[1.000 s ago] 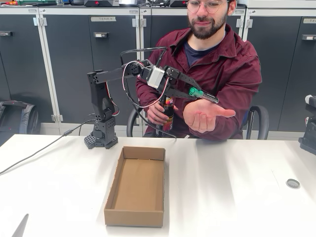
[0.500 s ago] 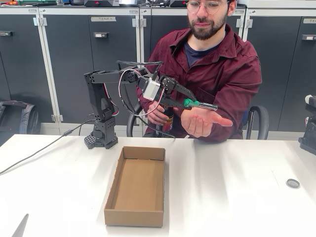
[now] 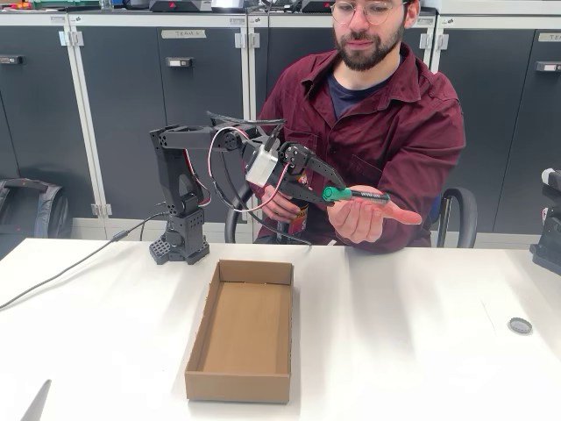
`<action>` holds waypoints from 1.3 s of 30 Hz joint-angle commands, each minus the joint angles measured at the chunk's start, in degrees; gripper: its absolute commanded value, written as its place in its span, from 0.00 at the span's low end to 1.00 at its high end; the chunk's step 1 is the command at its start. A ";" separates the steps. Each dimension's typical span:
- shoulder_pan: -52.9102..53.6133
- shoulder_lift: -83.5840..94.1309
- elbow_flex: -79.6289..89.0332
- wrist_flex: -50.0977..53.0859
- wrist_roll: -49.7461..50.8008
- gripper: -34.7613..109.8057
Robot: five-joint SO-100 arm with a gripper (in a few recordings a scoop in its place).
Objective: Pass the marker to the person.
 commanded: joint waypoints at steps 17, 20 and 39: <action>1.05 -1.14 -14.77 1.93 -3.60 0.37; 1.23 -1.32 -16.44 2.81 -3.96 0.37; 3.08 -1.85 -18.28 4.92 -4.31 0.36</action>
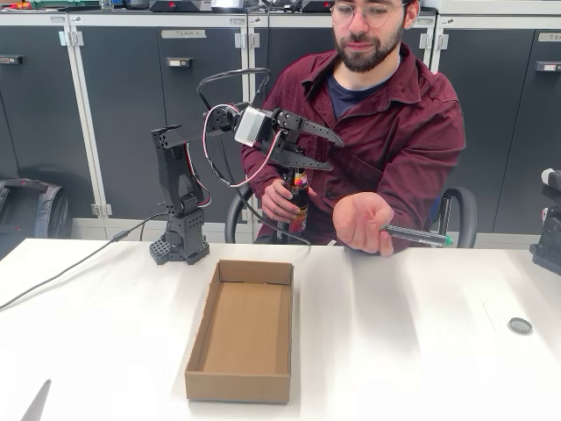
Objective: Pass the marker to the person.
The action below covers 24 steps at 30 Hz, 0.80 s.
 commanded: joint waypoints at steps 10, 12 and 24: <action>0.88 0.79 0.26 -1.23 -0.79 0.36; 0.88 0.79 0.26 -1.23 -0.79 0.36; 1.05 1.05 0.88 -1.58 -0.62 0.37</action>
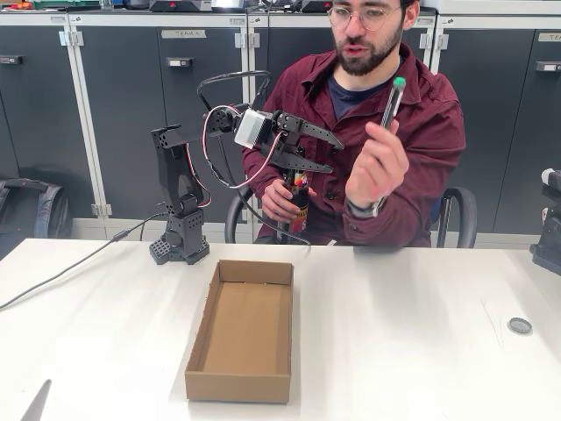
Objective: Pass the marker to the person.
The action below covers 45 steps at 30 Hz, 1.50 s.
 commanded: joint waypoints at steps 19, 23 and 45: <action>1.23 1.14 0.44 -1.58 -0.62 0.36; 1.23 1.14 0.35 -1.49 -0.62 0.36; 1.41 1.49 0.97 -1.23 -0.62 0.36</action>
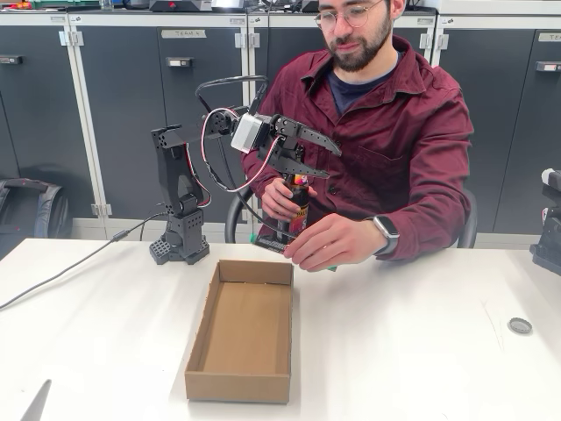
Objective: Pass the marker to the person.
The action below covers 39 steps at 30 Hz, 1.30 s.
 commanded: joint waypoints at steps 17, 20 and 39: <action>0.26 1.58 0.35 -1.41 -0.62 0.37; 0.35 1.58 0.18 -1.23 -0.70 0.37; 0.79 1.58 0.26 -0.88 -0.62 0.36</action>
